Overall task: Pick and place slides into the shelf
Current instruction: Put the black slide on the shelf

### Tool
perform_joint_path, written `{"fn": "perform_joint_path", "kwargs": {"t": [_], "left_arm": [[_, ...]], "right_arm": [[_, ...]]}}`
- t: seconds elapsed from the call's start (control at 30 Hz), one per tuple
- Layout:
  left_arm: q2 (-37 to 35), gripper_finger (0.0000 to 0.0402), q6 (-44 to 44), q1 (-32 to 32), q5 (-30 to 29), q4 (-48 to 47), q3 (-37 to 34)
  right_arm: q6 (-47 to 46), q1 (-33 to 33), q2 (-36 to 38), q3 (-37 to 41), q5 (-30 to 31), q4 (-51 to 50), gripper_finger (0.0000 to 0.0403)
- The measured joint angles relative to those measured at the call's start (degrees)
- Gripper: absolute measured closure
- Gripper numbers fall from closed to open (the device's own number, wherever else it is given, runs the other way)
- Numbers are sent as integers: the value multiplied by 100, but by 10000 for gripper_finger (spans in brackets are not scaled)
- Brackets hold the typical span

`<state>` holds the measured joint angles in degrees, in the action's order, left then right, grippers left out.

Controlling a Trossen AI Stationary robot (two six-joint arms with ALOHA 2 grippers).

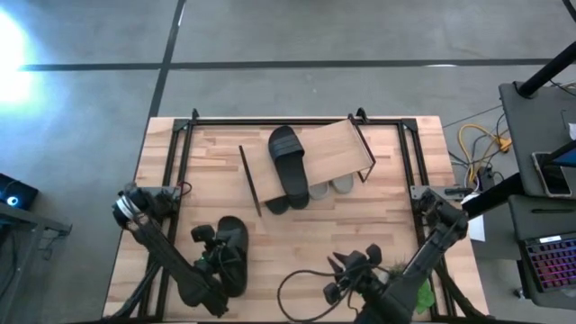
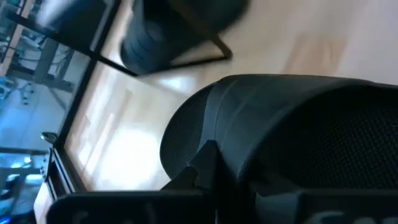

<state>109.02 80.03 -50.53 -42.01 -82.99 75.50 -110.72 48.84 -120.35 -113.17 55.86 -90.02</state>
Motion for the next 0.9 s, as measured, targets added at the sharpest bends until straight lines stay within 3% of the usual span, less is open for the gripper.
{"fn": "perform_joint_path", "kwargs": {"t": [0.2, 0.47, 0.73, 0.9], "left_arm": [[-1115, 401, -222, 266, -781, -385, 475], [-1776, 401, -2731, 1585, -2150, 207, 1322], [-1853, 401, -7246, 3391, -1856, 3762, 1635], [-1545, 401, -8671, 4365, -1797, 5335, 2029]], "right_arm": [[423, -1, 329, -26, 332, -1, 330], [472, 97, 738, -201, 1689, 17, 340], [1117, 466, 856, -984, 2546, 70, 340], [1881, 568, 867, -1634, 2947, 69, 340]]}}
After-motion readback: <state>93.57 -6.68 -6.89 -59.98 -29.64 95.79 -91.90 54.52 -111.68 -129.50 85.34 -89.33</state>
